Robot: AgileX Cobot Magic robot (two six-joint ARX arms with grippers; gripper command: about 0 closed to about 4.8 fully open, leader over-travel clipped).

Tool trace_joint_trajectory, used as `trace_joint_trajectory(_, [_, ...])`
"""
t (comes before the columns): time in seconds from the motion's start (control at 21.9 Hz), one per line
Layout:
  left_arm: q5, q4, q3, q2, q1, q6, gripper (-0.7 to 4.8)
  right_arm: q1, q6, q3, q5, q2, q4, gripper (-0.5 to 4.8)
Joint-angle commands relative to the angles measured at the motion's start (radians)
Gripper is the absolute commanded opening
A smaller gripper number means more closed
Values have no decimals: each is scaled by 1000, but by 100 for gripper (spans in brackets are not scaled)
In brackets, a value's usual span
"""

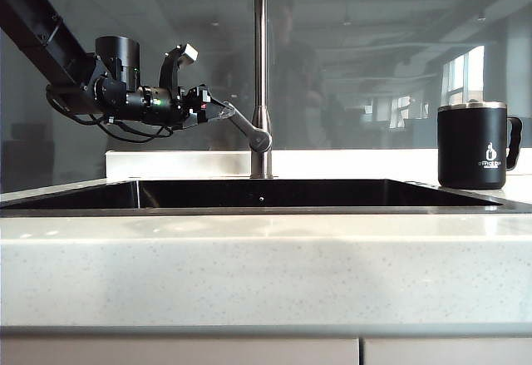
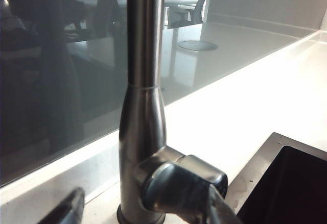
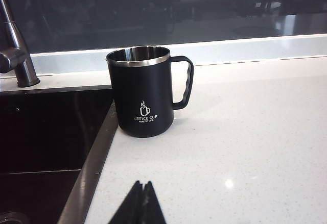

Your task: Pick up the mug next to the sink, go to the faucet to get some water, pour the water into the sink, and finally put the mug back to its place.

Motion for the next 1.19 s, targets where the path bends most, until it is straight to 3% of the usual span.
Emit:
trace_joint_trajectory(0.05, [1, 8, 3, -7, 0, 0, 301, 0, -3, -3, 2, -2, 19, -8])
trace_joint_trajectory(0.78, [-20, 25, 6, -33, 6, -22, 301, 0, -3, -3, 2, -2, 19, -8])
trace_joint_trajectory(1.19, [-112, -7, 6, -172, 6, -18, 301, 0, -3, -3, 2, -2, 19, -8])
